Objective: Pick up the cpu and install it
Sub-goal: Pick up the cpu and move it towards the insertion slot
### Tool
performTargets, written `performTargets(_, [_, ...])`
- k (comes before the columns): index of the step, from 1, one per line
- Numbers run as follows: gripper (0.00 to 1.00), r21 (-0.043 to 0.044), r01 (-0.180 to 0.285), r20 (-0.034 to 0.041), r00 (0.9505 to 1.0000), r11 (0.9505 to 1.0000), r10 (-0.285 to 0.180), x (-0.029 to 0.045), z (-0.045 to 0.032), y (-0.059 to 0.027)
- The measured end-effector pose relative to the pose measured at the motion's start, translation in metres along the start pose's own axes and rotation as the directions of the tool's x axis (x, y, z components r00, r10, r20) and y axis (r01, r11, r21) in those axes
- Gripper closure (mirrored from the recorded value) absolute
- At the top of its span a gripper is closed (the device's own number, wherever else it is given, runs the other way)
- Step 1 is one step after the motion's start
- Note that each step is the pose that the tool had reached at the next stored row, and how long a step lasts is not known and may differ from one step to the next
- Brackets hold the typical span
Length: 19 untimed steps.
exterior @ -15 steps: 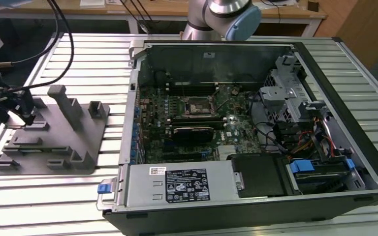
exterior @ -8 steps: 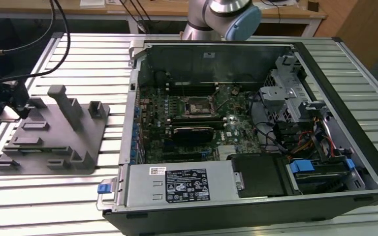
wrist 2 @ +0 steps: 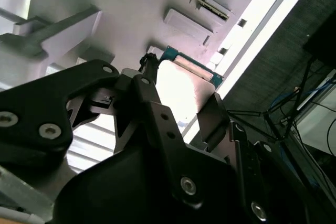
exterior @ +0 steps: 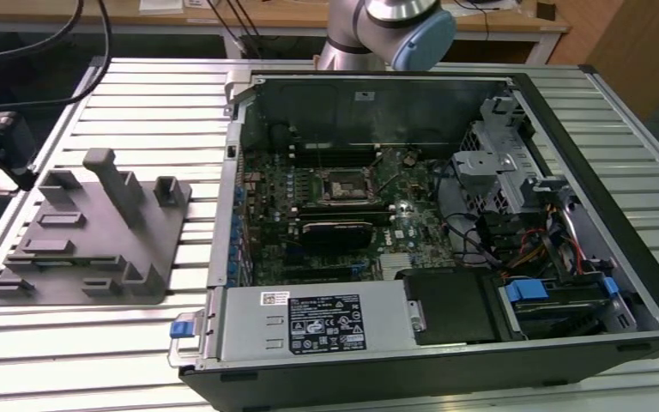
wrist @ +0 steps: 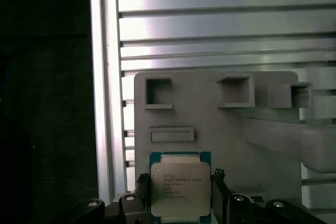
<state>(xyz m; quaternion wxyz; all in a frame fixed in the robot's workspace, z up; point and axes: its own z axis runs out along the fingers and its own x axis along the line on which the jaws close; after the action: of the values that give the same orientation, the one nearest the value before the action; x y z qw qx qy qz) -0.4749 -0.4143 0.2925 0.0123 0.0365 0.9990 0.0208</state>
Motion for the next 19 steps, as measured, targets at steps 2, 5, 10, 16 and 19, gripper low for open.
performTargets(2, [0.45,-0.0001,0.000,0.0001,1.0000,1.0000,0.000,-0.0002,-0.0086,0.0004])
performTargets(5, [0.45,-0.0001,0.000,0.0003,1.0000,1.0000,0.000,-0.0005,-0.0213,0.0010])
performTargets(10, [0.45,-0.0002,0.000,0.0013,1.0000,1.0000,0.000,-0.0010,-0.0412,0.0020])
performTargets(16, [0.45,-0.0002,0.000,0.0022,1.0000,1.0000,0.000,-0.0015,-0.0633,0.0031])
performTargets(19, [0.45,-0.0003,0.000,0.0029,1.0000,1.0000,0.000,-0.0017,-0.0735,0.0036])
